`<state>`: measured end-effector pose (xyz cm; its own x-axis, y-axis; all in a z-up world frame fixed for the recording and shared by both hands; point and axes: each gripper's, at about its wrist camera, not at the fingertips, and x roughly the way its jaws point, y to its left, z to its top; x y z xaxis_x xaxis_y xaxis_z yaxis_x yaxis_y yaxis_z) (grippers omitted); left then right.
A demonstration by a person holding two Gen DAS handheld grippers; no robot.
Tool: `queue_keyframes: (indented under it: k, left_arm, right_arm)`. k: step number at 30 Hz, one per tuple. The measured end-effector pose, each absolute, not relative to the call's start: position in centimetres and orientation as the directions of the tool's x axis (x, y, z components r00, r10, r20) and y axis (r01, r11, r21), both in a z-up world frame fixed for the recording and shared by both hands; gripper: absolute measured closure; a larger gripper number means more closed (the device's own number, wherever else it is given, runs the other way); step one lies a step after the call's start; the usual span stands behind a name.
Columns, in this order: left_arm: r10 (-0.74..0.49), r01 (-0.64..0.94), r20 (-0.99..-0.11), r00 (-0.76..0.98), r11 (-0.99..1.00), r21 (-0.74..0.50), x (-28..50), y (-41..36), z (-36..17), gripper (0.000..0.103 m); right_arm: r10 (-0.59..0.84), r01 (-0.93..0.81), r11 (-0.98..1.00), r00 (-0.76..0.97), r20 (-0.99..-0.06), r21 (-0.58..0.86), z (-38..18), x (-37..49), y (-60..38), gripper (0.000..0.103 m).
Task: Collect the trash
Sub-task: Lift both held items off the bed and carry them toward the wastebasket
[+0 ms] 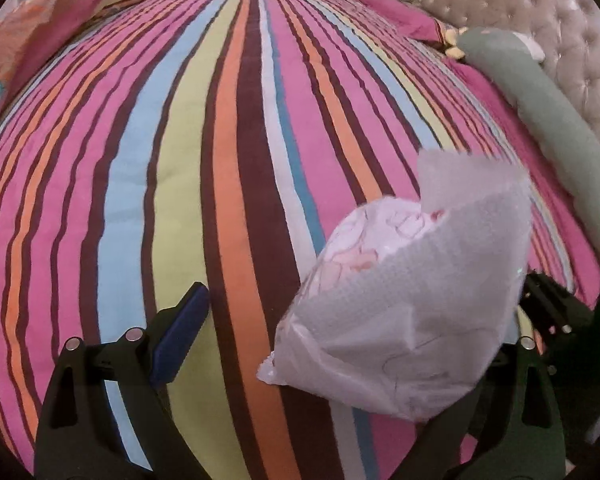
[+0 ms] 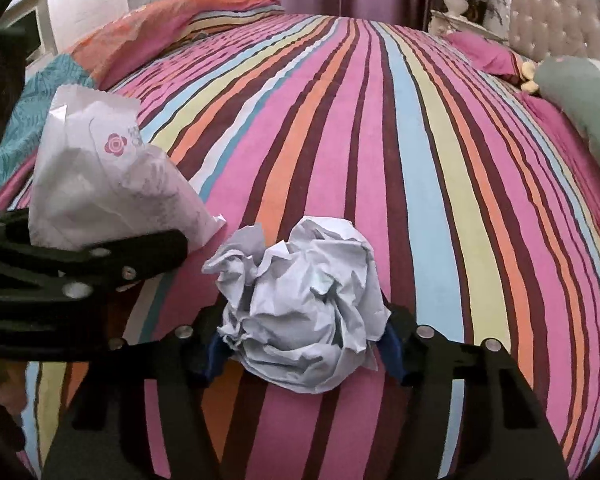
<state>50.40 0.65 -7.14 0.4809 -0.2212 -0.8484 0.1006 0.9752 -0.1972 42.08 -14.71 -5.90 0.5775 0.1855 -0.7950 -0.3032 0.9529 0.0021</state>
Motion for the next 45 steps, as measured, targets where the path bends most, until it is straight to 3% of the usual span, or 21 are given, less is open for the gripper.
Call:
queue_keyframes:
  k: [3,19,45]
  left_arm:
    - [-0.221,0.145,-0.845,0.487,0.974,-0.172,50.1,0.0,-6.9,0.063]
    - [-0.196,0.116,-0.830,0.522,0.980,-0.159,45.9,0.9,-5.5,0.066]
    - [-0.157,0.080,-0.817,0.555,0.987,-0.136,27.6,4.7,-4.2,0.066]
  right_arm:
    - [0.194,-0.303,0.953,0.573,-0.796,0.014,-5.8,42.0,-14.9,0.049]
    - [0.136,-0.194,0.981,0.576,-0.806,0.027,-5.0,38.5,-16.6,0.052]
    - [0.139,-0.038,0.988,0.649,-0.748,0.150,-0.6,23.1,-22.5,0.051]
